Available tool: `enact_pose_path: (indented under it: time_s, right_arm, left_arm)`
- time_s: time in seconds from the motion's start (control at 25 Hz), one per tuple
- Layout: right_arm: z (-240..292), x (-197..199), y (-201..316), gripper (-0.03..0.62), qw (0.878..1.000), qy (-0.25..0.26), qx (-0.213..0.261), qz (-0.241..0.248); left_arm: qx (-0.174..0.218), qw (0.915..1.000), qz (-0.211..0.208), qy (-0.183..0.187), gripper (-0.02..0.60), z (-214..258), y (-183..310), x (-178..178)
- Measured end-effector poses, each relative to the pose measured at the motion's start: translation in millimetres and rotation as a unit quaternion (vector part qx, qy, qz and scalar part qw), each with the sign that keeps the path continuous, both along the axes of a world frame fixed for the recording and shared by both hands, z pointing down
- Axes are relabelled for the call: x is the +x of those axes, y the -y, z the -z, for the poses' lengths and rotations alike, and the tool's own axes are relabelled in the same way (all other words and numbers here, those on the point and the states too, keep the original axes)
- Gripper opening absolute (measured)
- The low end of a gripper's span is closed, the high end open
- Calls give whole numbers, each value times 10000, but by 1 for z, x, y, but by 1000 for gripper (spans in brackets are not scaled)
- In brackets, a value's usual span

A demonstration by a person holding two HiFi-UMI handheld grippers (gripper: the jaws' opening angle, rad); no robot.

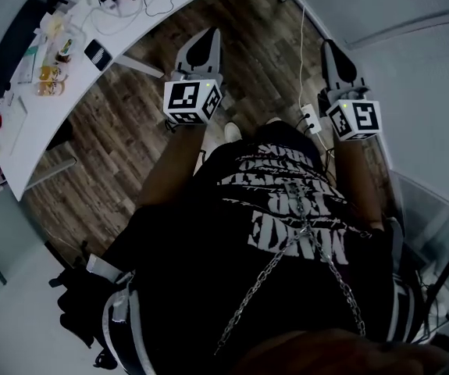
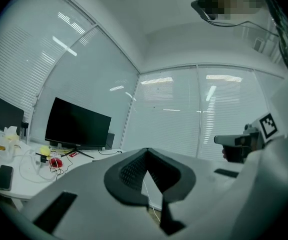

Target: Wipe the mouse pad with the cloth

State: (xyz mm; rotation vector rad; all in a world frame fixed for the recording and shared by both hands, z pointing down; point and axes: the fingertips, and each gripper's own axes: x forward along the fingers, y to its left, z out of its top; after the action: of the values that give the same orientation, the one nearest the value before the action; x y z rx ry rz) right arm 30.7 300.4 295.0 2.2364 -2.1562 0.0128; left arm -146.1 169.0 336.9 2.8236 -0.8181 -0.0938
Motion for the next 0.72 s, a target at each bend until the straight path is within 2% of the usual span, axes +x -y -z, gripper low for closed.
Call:
enact_pose_path:
  time_s: [0.28, 0.72]
  right_arm:
    - [-7, 27, 36, -5, 9999, 89, -45, 52]
    - [-29, 75, 98, -5, 9986, 125, -204, 481]
  left_arm:
    - [-5, 9998, 180, 127, 5, -7, 35, 20]
    - [-244, 9978, 572, 224, 5, -23, 85, 53]
